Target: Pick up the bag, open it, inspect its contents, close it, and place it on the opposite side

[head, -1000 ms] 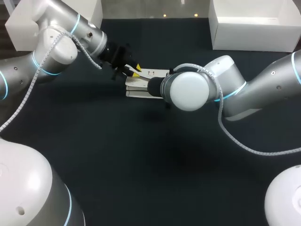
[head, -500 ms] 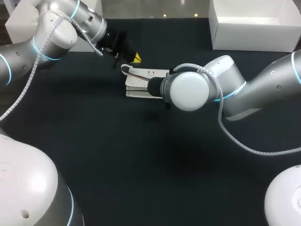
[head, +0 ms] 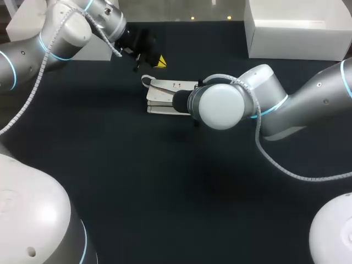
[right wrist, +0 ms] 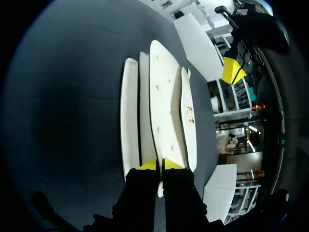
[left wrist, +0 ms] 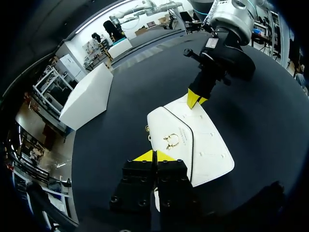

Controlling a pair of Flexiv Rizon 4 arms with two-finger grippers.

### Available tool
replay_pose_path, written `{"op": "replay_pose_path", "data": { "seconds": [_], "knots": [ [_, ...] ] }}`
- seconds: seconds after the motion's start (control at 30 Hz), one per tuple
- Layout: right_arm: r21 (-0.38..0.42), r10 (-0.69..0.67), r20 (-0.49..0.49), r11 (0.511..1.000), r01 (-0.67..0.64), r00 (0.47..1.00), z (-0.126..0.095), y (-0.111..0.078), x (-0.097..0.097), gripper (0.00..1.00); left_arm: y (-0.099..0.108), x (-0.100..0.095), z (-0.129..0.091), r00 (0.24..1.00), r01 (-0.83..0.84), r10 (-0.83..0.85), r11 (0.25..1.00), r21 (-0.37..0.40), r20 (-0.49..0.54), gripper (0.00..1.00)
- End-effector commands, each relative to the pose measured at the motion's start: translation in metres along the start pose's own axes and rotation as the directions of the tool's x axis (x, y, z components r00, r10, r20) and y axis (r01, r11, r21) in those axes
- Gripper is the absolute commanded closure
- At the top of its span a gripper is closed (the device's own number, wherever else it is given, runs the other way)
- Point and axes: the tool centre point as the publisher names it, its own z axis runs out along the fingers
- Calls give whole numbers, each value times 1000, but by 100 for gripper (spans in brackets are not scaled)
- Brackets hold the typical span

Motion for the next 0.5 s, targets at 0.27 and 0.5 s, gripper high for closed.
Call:
{"op": "replay_pose_path", "data": {
  "seconds": [0.27,0.5],
  "knots": [
    [-3,2,5,1000,-2,1000,2,0,1,100,3,1,1,1000,-3,3,1000,9,3,100],
    [-3,2,5,1000,-2,1000,2,0,1,100,-9,25,2,992,-117,115,993,23,54,100]
  ]
}}
